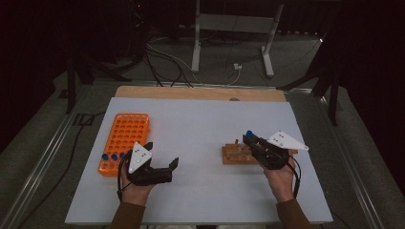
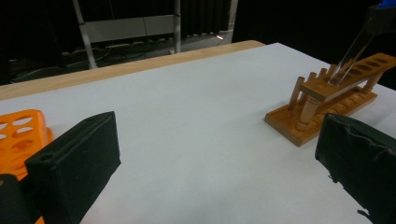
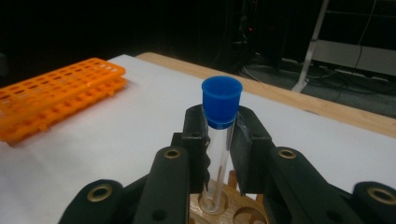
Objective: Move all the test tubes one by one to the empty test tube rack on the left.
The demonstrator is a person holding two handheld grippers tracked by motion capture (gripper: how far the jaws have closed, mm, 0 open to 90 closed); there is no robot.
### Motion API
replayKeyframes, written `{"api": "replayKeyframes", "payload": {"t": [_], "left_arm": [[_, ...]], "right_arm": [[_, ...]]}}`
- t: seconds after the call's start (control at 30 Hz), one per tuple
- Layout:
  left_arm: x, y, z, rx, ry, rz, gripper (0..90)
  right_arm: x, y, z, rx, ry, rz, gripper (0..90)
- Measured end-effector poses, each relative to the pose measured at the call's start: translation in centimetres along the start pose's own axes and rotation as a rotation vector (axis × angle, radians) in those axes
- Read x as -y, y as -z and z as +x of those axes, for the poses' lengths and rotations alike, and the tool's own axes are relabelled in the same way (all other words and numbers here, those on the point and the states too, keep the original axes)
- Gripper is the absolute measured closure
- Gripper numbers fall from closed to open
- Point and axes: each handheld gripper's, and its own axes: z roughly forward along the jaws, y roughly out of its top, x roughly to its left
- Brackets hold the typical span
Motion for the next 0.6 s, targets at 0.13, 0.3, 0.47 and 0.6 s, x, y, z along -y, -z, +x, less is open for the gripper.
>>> {"api": "replayKeyframes", "payload": {"t": [0.13,0.3,0.47,0.6], "left_arm": [[-0.1,-0.4,-0.5,0.012,-0.004,0.001,0.9],[-0.3,-1.2,-1.3,0.040,-0.012,0.000,1.0],[-0.5,-2.1,-2.4,0.072,-0.022,0.008,1.8],[-0.5,-3.0,-3.4,0.102,-0.035,0.017,2.6]], "right_arm": [[-0.4,0.4,0.2,-0.018,-0.008,-0.021,76.5],[-0.7,0.5,0.7,-0.057,-0.015,-0.022,76.5],[-0.6,0.1,1.3,-0.093,-0.022,-0.010,76.4],[-0.4,-0.3,2.0,-0.120,-0.017,0.005,76.4]]}}
